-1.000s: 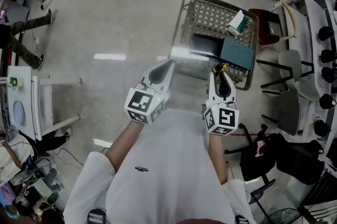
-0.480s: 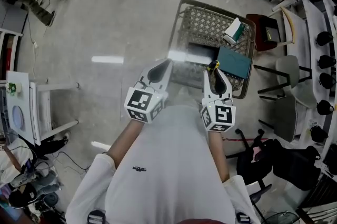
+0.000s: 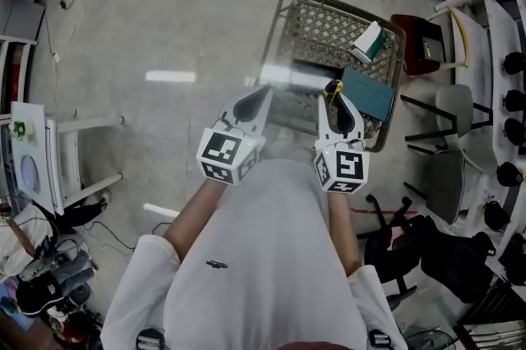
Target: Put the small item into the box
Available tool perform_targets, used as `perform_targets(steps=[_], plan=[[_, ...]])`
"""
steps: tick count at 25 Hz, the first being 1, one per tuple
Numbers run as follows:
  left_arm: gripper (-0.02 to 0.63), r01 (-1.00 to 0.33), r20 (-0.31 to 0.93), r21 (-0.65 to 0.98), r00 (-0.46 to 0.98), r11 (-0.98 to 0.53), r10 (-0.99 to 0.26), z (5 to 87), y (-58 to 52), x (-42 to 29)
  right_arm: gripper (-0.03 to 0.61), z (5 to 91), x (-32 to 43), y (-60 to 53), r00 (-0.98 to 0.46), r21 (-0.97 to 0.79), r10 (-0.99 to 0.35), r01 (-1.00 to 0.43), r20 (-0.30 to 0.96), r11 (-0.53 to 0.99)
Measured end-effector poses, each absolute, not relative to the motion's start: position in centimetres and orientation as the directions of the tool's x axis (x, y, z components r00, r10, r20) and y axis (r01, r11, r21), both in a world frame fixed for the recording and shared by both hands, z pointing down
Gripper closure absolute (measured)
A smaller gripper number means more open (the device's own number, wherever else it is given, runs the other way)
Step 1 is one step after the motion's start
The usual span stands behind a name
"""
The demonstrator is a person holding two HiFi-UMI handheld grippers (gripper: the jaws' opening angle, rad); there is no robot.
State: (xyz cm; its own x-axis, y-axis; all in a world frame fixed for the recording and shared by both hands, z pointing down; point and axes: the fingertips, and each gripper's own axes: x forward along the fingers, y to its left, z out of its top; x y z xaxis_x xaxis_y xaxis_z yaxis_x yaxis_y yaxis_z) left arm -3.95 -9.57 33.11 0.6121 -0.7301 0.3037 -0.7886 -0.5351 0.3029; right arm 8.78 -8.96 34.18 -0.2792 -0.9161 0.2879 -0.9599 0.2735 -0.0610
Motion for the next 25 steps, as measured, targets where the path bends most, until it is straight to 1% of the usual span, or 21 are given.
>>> perform_targets(steps=[8,16,22,25], plan=[[0.612,-0.794,0.355,0.31,0.607,-0.523,-0.711,35.5,-11.4,-1.7,0.474,35.9,9.6,-12.4,-0.347,-0.024,-0.878,-0.933,0.329,0.36],[0.612,-0.808,0.397,0.326,0.588,-0.491,-0.704,38.6,-12.8,-0.7,0.474,40.0,9.2,-15.6,-0.436,-0.013,-0.811,-0.883,0.391,0.469],[0.612,-0.828,0.421,0.336,0.559,-0.45,-0.714,40.6,-14.0,-0.7,0.474,44.0,8.4,-17.4,-0.473,0.067,-0.758,-0.828,0.449,0.557],[0.612,-0.834,0.438,0.338,0.55,-0.436,-0.711,41.7,-14.3,-0.7,0.474,46.5,8.2,-17.8,-0.486,0.058,-0.724,-0.81,0.49,0.583]])
